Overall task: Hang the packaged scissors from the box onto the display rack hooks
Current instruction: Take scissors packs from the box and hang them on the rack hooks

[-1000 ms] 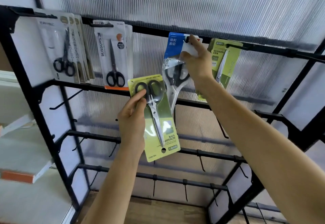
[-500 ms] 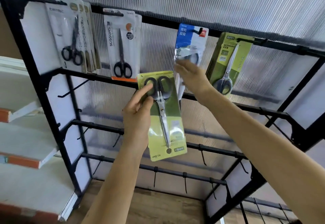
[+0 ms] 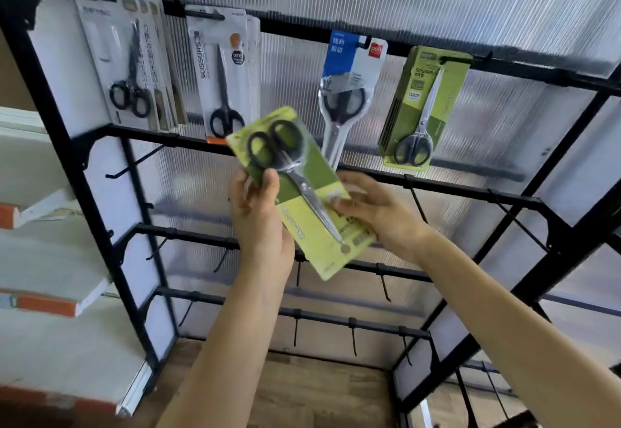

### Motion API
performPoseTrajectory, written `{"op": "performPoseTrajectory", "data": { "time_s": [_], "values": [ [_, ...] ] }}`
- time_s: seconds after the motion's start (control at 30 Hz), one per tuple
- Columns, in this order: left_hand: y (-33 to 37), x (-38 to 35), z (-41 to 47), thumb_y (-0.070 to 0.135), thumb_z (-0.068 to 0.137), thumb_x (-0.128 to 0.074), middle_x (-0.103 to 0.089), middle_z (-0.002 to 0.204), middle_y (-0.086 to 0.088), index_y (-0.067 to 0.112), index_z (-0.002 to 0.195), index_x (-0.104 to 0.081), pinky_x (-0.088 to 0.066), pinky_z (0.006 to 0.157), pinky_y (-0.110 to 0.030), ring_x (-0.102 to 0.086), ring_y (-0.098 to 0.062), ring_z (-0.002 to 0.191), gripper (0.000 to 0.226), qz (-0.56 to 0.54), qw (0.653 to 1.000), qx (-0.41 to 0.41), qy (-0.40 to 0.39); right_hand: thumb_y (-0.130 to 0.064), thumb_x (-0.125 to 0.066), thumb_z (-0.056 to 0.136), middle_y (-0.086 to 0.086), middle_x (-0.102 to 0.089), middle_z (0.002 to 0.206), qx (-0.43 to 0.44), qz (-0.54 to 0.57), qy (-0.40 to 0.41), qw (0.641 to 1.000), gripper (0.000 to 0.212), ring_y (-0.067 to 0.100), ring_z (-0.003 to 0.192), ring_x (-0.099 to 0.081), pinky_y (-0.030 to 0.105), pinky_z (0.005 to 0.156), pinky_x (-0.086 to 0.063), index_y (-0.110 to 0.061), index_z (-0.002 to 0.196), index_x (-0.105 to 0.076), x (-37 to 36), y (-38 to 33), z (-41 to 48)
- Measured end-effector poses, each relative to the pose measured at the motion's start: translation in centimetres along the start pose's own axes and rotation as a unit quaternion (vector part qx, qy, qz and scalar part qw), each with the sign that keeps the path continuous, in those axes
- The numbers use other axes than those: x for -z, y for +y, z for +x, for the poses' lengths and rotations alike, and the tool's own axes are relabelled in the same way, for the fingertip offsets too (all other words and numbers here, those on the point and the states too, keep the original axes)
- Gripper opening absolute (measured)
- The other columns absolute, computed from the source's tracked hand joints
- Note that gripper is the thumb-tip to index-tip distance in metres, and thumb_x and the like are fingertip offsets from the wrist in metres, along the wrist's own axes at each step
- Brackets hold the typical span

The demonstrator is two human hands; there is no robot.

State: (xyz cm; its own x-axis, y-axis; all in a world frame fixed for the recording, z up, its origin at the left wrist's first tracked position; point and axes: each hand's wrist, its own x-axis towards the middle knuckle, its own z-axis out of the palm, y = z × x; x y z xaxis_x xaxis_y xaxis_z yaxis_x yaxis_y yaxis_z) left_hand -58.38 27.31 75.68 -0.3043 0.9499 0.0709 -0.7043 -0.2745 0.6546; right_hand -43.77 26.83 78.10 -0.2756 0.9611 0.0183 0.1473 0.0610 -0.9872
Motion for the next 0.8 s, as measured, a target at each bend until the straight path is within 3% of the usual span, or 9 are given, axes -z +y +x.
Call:
{"op": "performPoseTrajectory", "data": {
  "time_s": [0.1, 0.2, 0.27, 0.33, 0.43, 0.53, 0.6, 0.67, 0.8],
  "values": [
    [-0.6, 0.5, -0.2, 0.016, 0.092, -0.053, -0.057, 0.096, 0.008, 0.029, 0.088, -0.047, -0.046, 0.086, -0.038, -0.052, -0.012, 0.093, 0.016, -0.035, 0.997, -0.034, 0.061, -0.001, -0.058, 0.084, -0.003, -0.07, 0.081, -0.041, -0.023, -0.016, 0.999, 0.018, 0.009, 0.07, -0.066, 0.02, 0.064, -0.055, -0.014, 0.096, -0.058, 0.2, 2.0, -1.0],
    [-2.0, 0.8, -0.3, 0.006, 0.093, -0.05, -0.053, 0.088, 0.017, 0.032, 0.097, -0.04, -0.04, 0.078, -0.021, -0.049, 0.0, 0.081, 0.028, -0.027, 0.995, -0.012, 0.095, 0.001, -0.057, 0.085, 0.003, -0.069, 0.083, -0.021, 0.093, 0.133, 0.987, 0.012, 0.013, 0.07, -0.066, 0.022, 0.059, -0.054, -0.011, 0.084, -0.06, 0.5, 2.6, -0.8],
    [-2.8, 1.0, -0.5, -0.004, 0.089, -0.052, -0.048, 0.12, 0.007, 0.031, 0.126, -0.031, -0.047, 0.083, -0.026, -0.051, -0.006, 0.101, 0.056, 0.004, 0.992, 0.035, 0.121, -0.002, -0.056, 0.087, 0.003, -0.065, 0.08, 0.023, 0.12, 0.204, 0.971, 0.017, 0.012, 0.068, -0.063, 0.021, 0.056, -0.051, -0.014, 0.075, -0.059, 0.7, 2.1, -0.4],
    [-3.1, 1.4, -1.0, -0.003, 0.082, -0.062, -0.021, 0.15, -0.007, 0.022, 0.145, -0.006, -0.035, 0.106, -0.041, -0.034, -0.023, 0.132, 0.088, 0.132, 0.98, 0.045, 0.144, -0.006, -0.057, 0.088, -0.002, -0.063, 0.074, 0.075, 0.043, 0.247, 0.965, 0.023, 0.01, 0.068, -0.056, 0.02, 0.06, -0.046, -0.02, 0.071, -0.06, 1.0, 1.4, 0.0],
    [-4.1, 2.7, -1.5, 0.038, 0.077, -0.067, -0.001, 0.156, -0.01, 0.017, 0.148, -0.009, -0.011, 0.113, -0.042, -0.003, -0.029, 0.143, 0.094, 0.426, 0.9, -0.063, 0.066, -0.006, -0.06, 0.087, -0.012, -0.061, 0.066, 0.146, -0.085, 0.275, 0.947, 0.027, 0.004, 0.064, -0.053, 0.017, 0.064, -0.043, -0.027, 0.069, -0.062, 1.1, 0.2, 0.3],
    [-4.5, 2.6, -1.6, 0.07, 0.074, -0.048, -0.045, 0.135, -0.002, 0.018, 0.135, -0.043, -0.024, 0.109, -0.043, -0.031, -0.029, 0.133, 0.08, 0.574, 0.793, -0.147, -0.142, -0.003, -0.061, 0.085, -0.014, -0.062, 0.074, 0.185, -0.179, 0.235, 0.937, 0.017, -0.007, 0.066, -0.056, 0.013, 0.071, -0.047, -0.019, 0.082, -0.067, 0.5, -0.8, 0.6],
    [-4.4, 2.1, -1.5, 0.041, 0.086, -0.058, -0.06, 0.098, 0.006, 0.017, 0.109, -0.059, -0.047, 0.08, -0.034, -0.059, -0.023, 0.102, 0.033, 0.525, 0.814, -0.135, -0.208, -0.002, -0.062, 0.084, -0.009, -0.063, 0.08, 0.218, -0.182, 0.228, 0.932, 0.014, -0.007, 0.069, -0.058, 0.014, 0.073, -0.049, -0.016, 0.087, -0.067, 0.1, -1.1, 0.5],
    [-4.3, 1.6, -1.3, 0.024, 0.089, -0.058, -0.065, 0.085, 0.006, 0.02, 0.094, -0.058, -0.047, 0.065, -0.029, -0.064, -0.017, 0.081, 0.006, 0.454, 0.862, -0.122, -0.191, -0.002, -0.062, 0.084, -0.002, -0.062, 0.09, 0.254, -0.127, 0.241, 0.928, 0.023, 0.003, 0.077, -0.06, 0.021, 0.075, -0.051, -0.025, 0.09, -0.063, 0.1, -1.1, 0.2],
    [-4.2, 0.6, -1.3, 0.014, 0.09, -0.057, -0.065, 0.082, 0.014, 0.028, 0.082, -0.058, -0.047, 0.062, -0.011, -0.061, 0.005, 0.07, 0.016, 0.308, 0.939, -0.051, -0.147, 0.0, -0.059, 0.086, -0.009, -0.062, 0.091, 0.229, -0.084, 0.224, 0.944, 0.037, -0.002, 0.074, -0.06, 0.019, 0.07, -0.051, -0.03, 0.107, -0.053, 0.5, -0.3, -0.1]
  ]
}}
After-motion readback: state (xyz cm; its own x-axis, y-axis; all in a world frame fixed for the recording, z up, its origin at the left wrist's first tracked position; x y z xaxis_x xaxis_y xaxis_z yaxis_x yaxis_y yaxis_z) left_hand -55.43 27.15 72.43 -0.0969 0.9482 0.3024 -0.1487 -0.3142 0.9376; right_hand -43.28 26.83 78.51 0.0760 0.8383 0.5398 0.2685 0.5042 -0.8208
